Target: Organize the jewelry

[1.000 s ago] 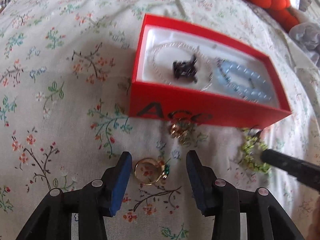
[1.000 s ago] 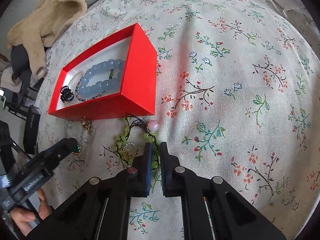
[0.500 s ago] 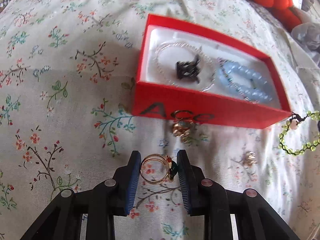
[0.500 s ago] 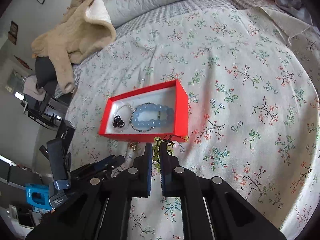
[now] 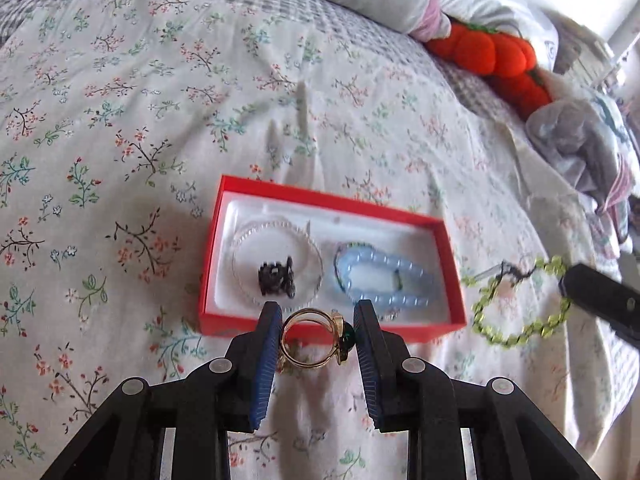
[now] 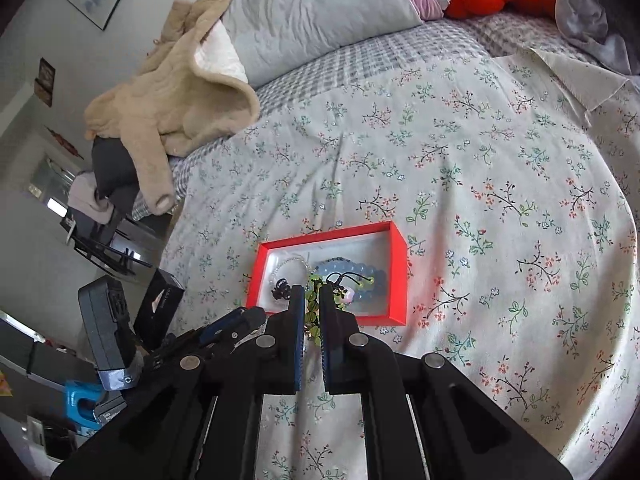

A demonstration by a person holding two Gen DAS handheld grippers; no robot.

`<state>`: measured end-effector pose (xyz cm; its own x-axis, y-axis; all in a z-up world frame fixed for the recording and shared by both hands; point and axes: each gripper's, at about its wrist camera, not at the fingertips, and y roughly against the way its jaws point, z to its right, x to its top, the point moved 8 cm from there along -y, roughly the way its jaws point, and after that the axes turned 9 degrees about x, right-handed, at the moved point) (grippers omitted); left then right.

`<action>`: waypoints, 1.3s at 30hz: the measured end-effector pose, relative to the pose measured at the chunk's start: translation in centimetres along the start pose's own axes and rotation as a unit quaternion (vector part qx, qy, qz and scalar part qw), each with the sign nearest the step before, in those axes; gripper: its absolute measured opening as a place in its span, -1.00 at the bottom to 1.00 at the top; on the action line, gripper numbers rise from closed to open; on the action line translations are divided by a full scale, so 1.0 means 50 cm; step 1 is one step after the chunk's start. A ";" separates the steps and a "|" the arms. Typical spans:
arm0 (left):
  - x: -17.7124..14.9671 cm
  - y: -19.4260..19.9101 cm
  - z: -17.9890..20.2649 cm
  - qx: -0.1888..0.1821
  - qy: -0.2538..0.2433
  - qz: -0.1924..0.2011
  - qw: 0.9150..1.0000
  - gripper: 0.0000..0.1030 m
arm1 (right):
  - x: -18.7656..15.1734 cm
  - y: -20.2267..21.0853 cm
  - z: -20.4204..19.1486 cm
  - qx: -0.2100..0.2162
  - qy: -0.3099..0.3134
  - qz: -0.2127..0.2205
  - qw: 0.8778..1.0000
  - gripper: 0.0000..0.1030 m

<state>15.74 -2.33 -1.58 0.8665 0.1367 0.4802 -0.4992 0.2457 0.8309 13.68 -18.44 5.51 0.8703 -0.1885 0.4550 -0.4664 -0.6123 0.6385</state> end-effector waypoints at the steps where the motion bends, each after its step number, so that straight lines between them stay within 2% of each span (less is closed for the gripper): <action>1: 0.008 -0.004 -0.001 -0.002 0.007 0.000 1.000 -0.41 | 0.001 -0.004 -0.003 0.000 0.001 -0.001 1.000 -0.87; 4: 0.023 -0.016 -0.007 -0.003 0.019 0.006 1.000 -0.41 | 0.006 -0.019 -0.005 -0.003 0.002 -0.002 1.000 -0.87; 8: 0.051 -0.042 0.000 -0.009 0.005 0.032 0.999 -0.41 | 0.009 -0.044 -0.001 -0.009 0.005 -0.006 1.000 -0.87; 18: 0.070 -0.100 -0.019 0.015 -0.005 0.030 0.999 -0.41 | 0.019 -0.101 0.008 -0.018 0.012 -0.011 1.000 -0.87; 24: 0.064 -0.102 -0.021 0.023 -0.016 0.037 0.999 -0.39 | 0.024 -0.126 0.023 -0.029 0.010 -0.015 0.999 -0.86; 29: 0.055 -0.076 -0.024 0.034 -0.021 0.044 0.998 -0.21 | 0.021 -0.146 0.023 -0.033 0.013 -0.024 0.999 -0.86; 34: 0.035 -0.050 -0.051 0.043 -0.002 0.047 0.998 -0.08 | 0.021 -0.159 -0.008 -0.008 0.022 -0.023 0.999 -0.86; 37: 0.019 -0.050 -0.065 0.061 -0.002 0.035 0.998 -0.06 | 0.026 -0.165 0.002 -0.016 0.023 -0.019 0.999 -0.86; 39: 0.008 -0.052 -0.073 0.074 -0.007 0.027 0.997 -0.02 | 0.027 -0.169 0.029 -0.038 0.017 -0.020 0.999 -0.86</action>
<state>17.42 0.60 -4.56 0.8387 0.1313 0.5285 -0.5412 0.0937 0.8356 19.01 -14.63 -0.15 0.8830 -0.1386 0.4484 -0.4435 -0.5592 0.7004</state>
